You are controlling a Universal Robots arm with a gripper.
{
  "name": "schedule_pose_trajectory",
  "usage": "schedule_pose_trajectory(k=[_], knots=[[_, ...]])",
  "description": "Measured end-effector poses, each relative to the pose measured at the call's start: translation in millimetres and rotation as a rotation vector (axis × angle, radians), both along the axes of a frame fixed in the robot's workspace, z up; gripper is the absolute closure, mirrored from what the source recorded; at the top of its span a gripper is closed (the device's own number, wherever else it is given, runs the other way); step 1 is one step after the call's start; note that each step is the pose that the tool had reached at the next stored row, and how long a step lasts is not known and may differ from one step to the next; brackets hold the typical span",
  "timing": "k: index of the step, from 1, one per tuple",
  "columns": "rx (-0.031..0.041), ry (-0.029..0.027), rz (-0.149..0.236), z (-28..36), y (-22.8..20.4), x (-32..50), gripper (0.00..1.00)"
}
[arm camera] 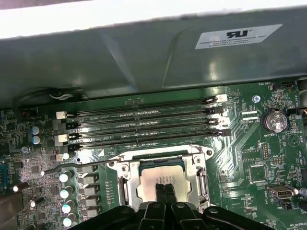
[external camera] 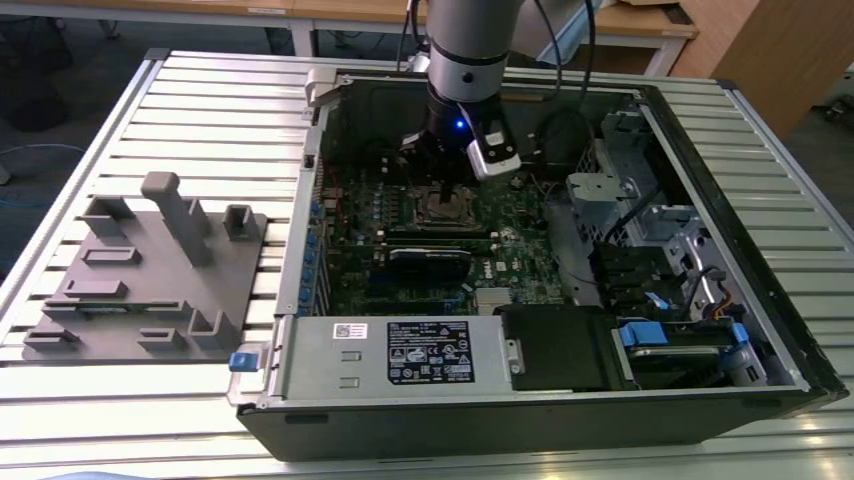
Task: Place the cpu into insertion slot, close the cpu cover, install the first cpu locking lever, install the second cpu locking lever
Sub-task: 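Install the first cpu locking lever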
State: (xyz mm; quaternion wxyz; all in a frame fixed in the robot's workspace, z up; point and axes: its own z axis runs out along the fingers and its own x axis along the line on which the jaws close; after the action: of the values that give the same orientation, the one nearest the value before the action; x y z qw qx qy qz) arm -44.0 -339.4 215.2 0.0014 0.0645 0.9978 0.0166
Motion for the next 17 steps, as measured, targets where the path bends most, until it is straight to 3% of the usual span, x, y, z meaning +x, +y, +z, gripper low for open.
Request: schedule_pose_trajectory(k=[11,17], knots=[[0.0001,-0.0001,0.000,6.2,0.0,0.0,0.90],[0.0001,0.0000,0.000,6.6,0.0,0.0,0.90]])
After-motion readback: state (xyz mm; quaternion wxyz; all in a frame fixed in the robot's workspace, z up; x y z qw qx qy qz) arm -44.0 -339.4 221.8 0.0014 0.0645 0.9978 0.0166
